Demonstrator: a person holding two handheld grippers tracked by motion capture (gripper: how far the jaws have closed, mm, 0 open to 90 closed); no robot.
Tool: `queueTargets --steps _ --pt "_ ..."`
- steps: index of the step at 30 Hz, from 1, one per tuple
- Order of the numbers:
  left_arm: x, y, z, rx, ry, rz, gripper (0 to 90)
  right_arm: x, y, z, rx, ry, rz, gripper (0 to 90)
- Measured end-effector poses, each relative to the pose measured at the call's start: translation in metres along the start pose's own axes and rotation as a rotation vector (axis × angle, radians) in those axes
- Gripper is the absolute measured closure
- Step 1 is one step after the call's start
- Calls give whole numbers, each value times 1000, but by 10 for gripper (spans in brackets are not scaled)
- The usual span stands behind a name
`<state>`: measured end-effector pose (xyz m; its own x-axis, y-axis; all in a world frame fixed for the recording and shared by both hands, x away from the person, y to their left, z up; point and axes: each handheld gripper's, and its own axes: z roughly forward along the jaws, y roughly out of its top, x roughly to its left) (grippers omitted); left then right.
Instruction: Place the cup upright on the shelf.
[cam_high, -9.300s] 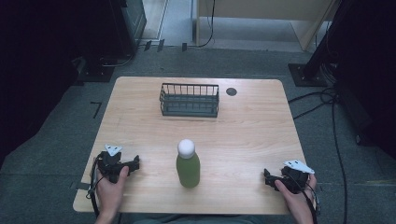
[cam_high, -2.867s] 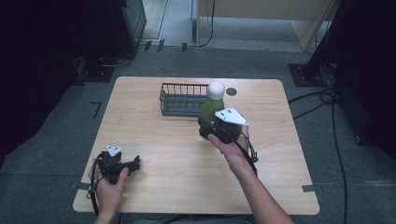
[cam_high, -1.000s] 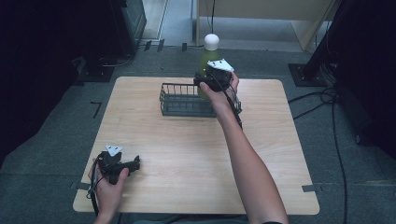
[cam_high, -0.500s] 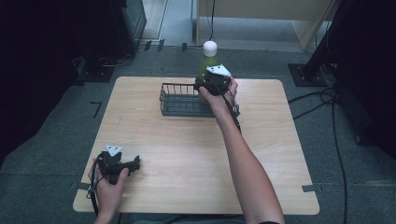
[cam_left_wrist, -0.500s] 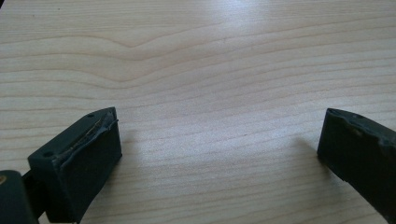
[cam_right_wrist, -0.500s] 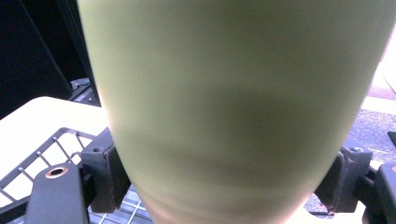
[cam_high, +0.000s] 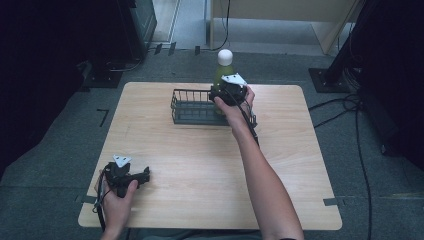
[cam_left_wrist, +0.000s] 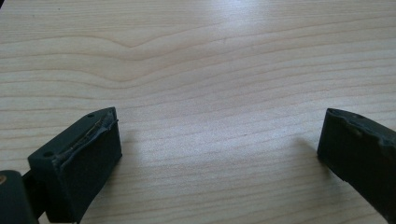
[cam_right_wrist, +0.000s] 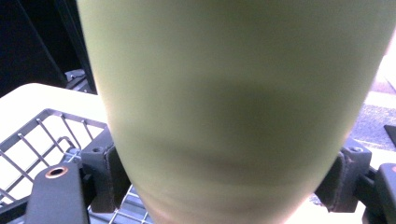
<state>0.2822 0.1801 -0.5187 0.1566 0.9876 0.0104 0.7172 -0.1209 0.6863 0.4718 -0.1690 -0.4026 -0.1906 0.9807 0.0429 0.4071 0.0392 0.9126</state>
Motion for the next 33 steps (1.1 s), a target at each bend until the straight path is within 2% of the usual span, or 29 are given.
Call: queueTargets --steps 11,15,18,23,27,29,33 --pt "0 0 0 0 -1 1 0 -2 -2 2 0 20 8 196" --pt "0 0 0 0 -2 2 0 -3 0 2 19 28 13 186" --pt "0 0 0 0 -2 1 0 -4 0 3 34 39 36 159" --pt "0 0 0 0 -2 1 0 -7 0 2 41 51 38 137" --pt "0 0 0 0 -2 2 0 -8 1 -1 37 57 23 160" --pt "0 0 0 0 -2 2 0 -6 1 -3 23 45 0 196" --pt "0 0 0 0 -2 2 0 -4 0 -3 20 34 -16 198"
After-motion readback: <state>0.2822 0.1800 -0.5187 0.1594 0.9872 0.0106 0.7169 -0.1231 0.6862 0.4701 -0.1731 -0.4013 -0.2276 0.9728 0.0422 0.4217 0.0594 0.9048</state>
